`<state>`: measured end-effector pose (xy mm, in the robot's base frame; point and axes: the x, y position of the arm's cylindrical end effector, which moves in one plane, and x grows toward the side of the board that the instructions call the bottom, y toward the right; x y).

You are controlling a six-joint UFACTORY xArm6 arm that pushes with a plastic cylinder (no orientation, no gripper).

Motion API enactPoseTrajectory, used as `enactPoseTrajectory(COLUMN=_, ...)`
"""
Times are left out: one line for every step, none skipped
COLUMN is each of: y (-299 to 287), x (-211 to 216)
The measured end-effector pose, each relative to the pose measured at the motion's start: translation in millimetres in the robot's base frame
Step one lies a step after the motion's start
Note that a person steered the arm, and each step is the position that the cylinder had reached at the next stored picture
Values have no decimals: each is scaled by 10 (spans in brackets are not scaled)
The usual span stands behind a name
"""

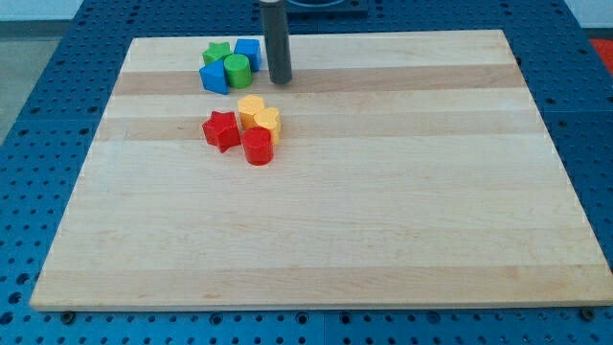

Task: Slide the yellow hexagon to the top left side of the board

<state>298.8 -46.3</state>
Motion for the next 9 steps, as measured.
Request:
enactPoseTrajectory(y=85, x=145)
enactPoseTrajectory(y=85, x=298)
enactPoseTrajectory(y=63, x=432)
enactPoseTrajectory(y=-33, x=442)
enactPoseTrajectory(y=-35, x=624)
enactPoseTrajectory(y=-174, x=723)
enactPoseTrajectory(y=-534, x=729)
enactPoseTrajectory(y=-839, x=675)
enactPoseTrajectory(y=-898, x=679)
